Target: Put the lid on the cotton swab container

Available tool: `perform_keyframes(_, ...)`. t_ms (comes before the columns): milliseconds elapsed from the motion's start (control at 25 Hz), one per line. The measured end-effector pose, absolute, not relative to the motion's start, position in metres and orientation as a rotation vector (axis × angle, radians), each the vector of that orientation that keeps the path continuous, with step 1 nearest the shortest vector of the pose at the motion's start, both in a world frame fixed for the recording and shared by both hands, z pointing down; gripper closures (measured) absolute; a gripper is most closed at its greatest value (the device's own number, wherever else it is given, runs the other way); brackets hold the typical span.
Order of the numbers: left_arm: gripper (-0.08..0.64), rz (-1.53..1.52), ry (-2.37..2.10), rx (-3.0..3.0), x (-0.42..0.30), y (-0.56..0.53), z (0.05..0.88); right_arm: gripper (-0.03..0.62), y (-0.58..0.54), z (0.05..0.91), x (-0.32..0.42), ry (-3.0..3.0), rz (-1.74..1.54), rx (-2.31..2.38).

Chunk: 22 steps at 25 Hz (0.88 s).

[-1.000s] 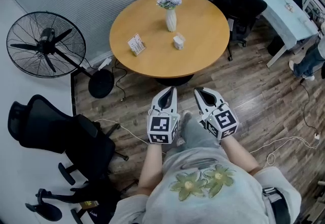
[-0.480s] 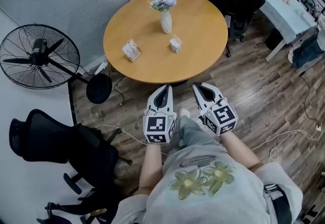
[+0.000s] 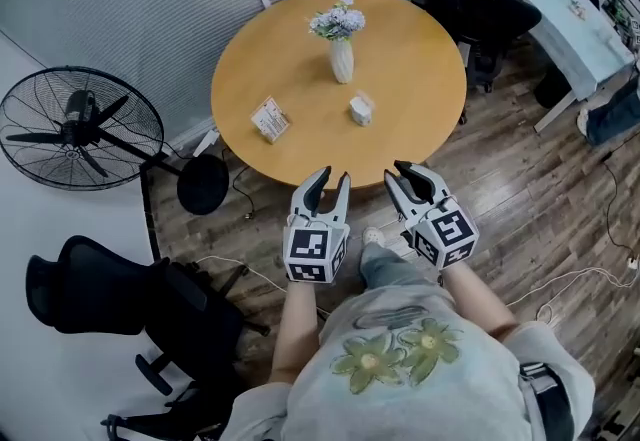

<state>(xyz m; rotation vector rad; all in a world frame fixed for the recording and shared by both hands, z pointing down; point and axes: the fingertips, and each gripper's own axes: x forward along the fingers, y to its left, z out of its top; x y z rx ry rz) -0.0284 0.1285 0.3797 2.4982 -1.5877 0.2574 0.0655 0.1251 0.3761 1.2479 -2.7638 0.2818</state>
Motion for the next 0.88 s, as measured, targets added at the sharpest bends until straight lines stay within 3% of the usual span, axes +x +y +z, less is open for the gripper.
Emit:
perform_keyframes(200, 0.339, 0.283, -1.535, 2.504, -0.036, 0.093, 0.39, 0.358, 0.083, 0.378, 0.07, -2.746, 0.337, 1.343)
perform_keyframes(520, 0.254, 0.289, -1.518, 2.521, -0.036, 0.047, 0.397, 0.351, 0.037, 0.383, 0.076, -2.748, 0.471, 1.394)
perform_keyframes(800, 0.252, 0.342, -1.488, 2.539, -0.035, 0.013, 0.408, 0.331, -0.001, 0.39, 0.071, -2.775, 0.612, 1.383)
perform_keyframes(880, 0.219, 0.351, -1.466, 2.546, -0.033, 0.002, 0.411, 0.331, -0.013, 0.393, 0.071, -2.781, 0.661, 1.381)
